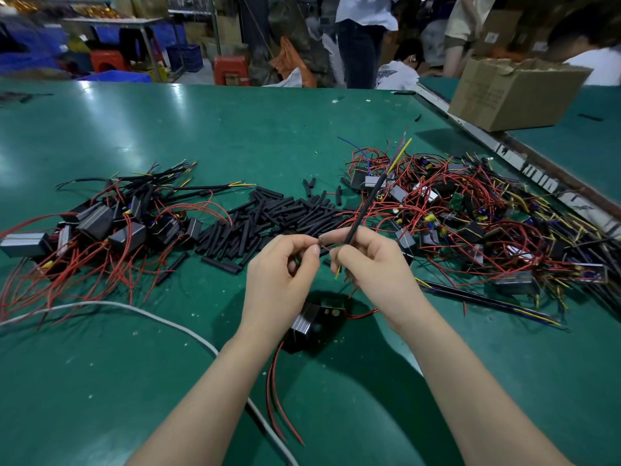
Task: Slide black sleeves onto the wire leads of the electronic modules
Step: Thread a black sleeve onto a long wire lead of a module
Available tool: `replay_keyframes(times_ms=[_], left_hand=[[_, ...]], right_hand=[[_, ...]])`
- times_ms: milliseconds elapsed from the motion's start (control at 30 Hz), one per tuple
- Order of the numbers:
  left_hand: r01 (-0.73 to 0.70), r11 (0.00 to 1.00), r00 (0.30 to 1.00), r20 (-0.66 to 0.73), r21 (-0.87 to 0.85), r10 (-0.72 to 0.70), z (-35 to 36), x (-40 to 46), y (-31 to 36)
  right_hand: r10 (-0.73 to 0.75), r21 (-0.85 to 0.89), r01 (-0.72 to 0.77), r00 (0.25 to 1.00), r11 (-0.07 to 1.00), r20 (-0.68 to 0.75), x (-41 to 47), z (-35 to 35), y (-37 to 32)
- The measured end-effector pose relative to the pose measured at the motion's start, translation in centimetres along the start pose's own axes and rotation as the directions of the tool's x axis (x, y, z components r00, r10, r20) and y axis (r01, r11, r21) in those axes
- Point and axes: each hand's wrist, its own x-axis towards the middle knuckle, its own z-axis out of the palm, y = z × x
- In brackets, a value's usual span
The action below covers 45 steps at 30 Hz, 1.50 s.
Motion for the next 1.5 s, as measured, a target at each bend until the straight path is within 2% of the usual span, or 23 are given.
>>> replay_keyframes(times_ms=[100,200,400,533,733,800,900,1000,1333,1500], left_hand=[[0.023,1.0,1.0,0.013,0.019,-0.023,0.0,-0.1,-0.1],[0.016,0.999,1.0,0.025,0.045,-0.017,0.1,-0.1,-0.1],[-0.046,0.994,0.997,0.062,0.099,0.039,0.2,-0.1,-0.4],[-0.081,0.996,0.994,0.076,0.03,0.079,0.2,0.0,-0.4],[-0.164,0.986,0.985,0.06,0.004,0.164,0.1,0.1,0.0],[-0.189,0.982,0.981,0.051,0.014,0.188,0.1,0.0,0.1],[-0.239,0.97,0.971,0.026,0.05,0.238,0.1,-0.1,0.2],[-0.267,0.96,0.964,0.018,0.078,0.267,0.1,-0.1,0.1],[-0.252,0.961,0.968,0.034,0.117,0.249,0.0,-0.3,0.2],[-0.216,0.974,0.975,0.061,0.075,0.212,-0.1,-0.2,0.2]], right_hand=[[-0.078,-0.098,0.079,0.997,0.992,0.021,0.0,-0.2,0.2],[-0.123,-0.122,0.125,0.992,0.985,0.023,0.0,-0.3,0.4],[-0.113,-0.192,0.121,0.992,0.974,0.055,0.3,-0.9,0.2],[-0.143,-0.152,0.151,0.988,0.977,0.06,0.3,-1.1,-0.2],[0.091,0.137,-0.098,0.994,0.986,0.057,0.5,-1.0,-0.5],[0.165,0.172,-0.178,0.983,0.969,0.086,0.7,-1.1,-0.5],[0.197,0.147,-0.216,0.971,0.965,0.134,0.7,-1.3,-0.2],[0.171,0.119,-0.194,0.968,0.974,0.184,0.5,-1.5,-0.1],[0.082,0.014,-0.084,0.988,0.996,0.133,0.4,-1.9,-0.2],[0.0,-0.052,0.007,0.991,0.999,0.135,0.4,-2.0,0.0]])
